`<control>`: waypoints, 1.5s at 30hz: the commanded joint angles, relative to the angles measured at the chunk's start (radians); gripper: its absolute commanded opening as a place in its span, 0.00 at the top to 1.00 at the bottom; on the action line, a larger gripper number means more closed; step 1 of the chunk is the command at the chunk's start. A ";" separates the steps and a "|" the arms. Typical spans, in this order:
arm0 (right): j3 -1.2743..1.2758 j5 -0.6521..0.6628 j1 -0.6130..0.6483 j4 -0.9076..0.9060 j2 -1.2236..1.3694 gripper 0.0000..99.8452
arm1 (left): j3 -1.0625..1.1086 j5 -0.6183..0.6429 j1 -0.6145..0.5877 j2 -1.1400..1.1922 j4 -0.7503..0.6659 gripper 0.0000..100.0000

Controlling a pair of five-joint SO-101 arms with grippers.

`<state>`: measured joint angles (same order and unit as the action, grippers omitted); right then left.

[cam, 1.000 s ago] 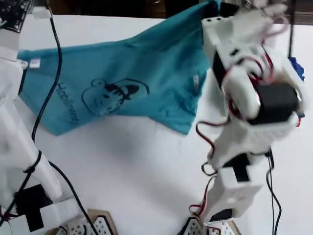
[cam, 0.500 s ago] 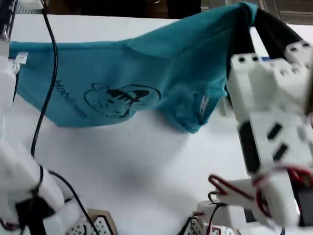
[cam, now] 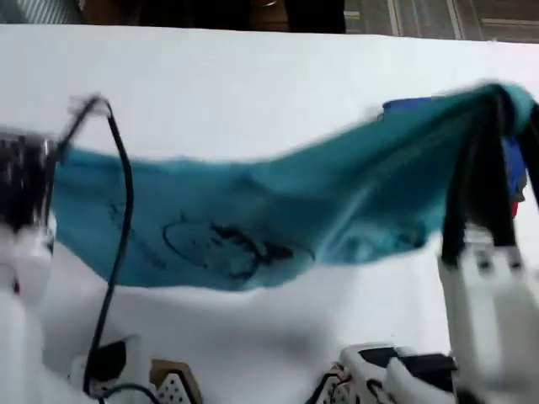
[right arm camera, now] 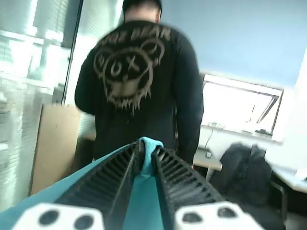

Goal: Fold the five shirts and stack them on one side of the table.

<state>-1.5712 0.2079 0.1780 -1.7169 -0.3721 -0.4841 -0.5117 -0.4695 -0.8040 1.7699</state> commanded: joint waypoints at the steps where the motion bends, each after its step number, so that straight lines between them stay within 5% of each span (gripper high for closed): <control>1: 0.003 0.005 -0.013 -0.004 -0.056 0.98 | 0.002 0.011 0.008 -0.055 0.008 0.97; 14: 0.005 0.006 -0.015 -0.047 -0.206 0.98 | 0.007 0.044 0.003 -0.212 0.014 0.97; 23: 0.005 0.006 -0.015 -0.048 -0.213 0.98 | 0.216 0.040 0.003 -0.400 0.008 0.97; 45: 0.005 0.005 -0.008 -0.048 -0.209 0.98 | 0.214 0.003 -0.071 -0.480 0.008 0.97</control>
<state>-1.5727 0.2079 0.1703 -1.7461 -0.5869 -0.2739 -0.5056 -0.5247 -1.2843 1.7714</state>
